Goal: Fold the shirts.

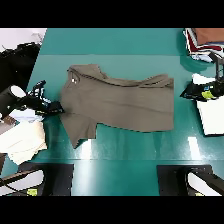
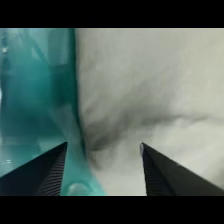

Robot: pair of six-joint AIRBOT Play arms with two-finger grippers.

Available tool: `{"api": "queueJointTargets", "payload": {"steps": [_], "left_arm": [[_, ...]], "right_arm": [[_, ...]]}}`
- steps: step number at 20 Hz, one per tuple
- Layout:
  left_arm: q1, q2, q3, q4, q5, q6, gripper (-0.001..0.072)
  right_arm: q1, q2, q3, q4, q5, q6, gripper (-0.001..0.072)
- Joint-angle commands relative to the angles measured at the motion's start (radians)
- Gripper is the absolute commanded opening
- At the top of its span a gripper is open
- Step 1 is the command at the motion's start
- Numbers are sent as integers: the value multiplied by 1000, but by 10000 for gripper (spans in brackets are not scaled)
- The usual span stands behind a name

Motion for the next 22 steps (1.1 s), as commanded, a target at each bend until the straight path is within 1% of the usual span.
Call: {"api": "queueJointTargets", "payload": {"steps": [1, 3, 4, 6, 9, 10, 11, 12, 15, 16, 17, 18, 19, 21, 22], "left_arm": [[-1, -13, -25, -45, 39, 5, 503], [-1, -13, -23, -76, 39, 6, 125], [-1, -13, -15, -83, 39, 9, 26], [-1, 10, 12, -93, 27, 31, 26], [-1, 100, 60, -90, 29, 34, 26], [-1, 129, 72, -91, 35, 39, 26], [-1, 146, 80, -92, 34, 48, 26], [-1, 159, 86, -92, 34, 51, 26], [-1, 160, 88, -92, 14, 51, 26], [-1, 160, 88, -92, 8, 51, 26], [-1, 160, 88, -92, 5, 51, 26], [-1, 160, 88, -92, 4, 51, 26], [-1, 160, 88, -92, 3, 51, 27], [-1, 160, 88, -92, 3, 51, 26], [-1, 160, 88, -92, 4, 51, 26]], "right_arm": [[0, 21, -6, 0, 19, 0, 367], [-1, 17, -6, -7, 55, 0, 367], [-2, 13, -8, -13, 78, 0, 366], [-36, 29, -64, -8, 109, 2, 367], [-130, 88, -275, 0, 109, 17, 369], [-158, 103, -354, 17, 108, 19, 401], [-186, 111, -435, 54, 102, 19, 505], [-206, 110, -508, 105, 86, 19, 516], [-191, 110, -656, 252, -52, 19, 510], [-166, 110, -685, 295, -109, 19, 491], [-138, 110, -701, 337, -161, 19, 441], [-109, 110, -709, 369, -209, 20, 441], [-78, 110, -709, 391, -257, 23, 441], [-41, 108, -708, 390, -333, 67, 433], [-32, 93, -708, 393, -340, 76, 430]]}}
